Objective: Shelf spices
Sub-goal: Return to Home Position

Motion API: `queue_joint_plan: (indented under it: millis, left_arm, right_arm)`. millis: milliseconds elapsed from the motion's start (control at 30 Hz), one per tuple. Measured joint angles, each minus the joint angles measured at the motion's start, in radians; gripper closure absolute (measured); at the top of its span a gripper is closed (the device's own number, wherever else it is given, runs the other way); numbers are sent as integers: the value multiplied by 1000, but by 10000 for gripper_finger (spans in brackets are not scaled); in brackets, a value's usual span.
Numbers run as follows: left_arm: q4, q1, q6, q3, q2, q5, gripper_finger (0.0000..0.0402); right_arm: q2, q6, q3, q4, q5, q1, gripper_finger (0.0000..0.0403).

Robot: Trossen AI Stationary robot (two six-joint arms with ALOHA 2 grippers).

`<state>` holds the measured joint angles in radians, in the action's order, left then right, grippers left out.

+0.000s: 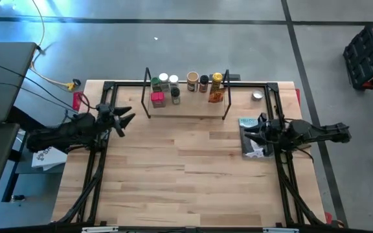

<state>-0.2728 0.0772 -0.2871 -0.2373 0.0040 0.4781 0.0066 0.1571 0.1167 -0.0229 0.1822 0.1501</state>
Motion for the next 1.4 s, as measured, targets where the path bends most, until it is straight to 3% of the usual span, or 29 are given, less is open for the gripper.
queue_joint_plan:
  millis: [200,467,1133,1267,1400]
  left_arm:
    - [334,0,1,214,3,-51,184]
    - [426,-2,65,225,14,-72,184]
    - [324,-2,81,225,37,-162,184]
    - [311,-1,-6,225,57,-266,184]
    - [291,-2,25,225,77,-408,184]
  right_arm:
    - [-6,47,-48,-2,-31,0,298]
    - [-6,58,-107,66,-45,0,298]
    - [-5,26,-108,64,-34,0,298]
    - [-5,25,-108,64,-34,0,298]
    - [-5,25,-108,64,-34,0,298]
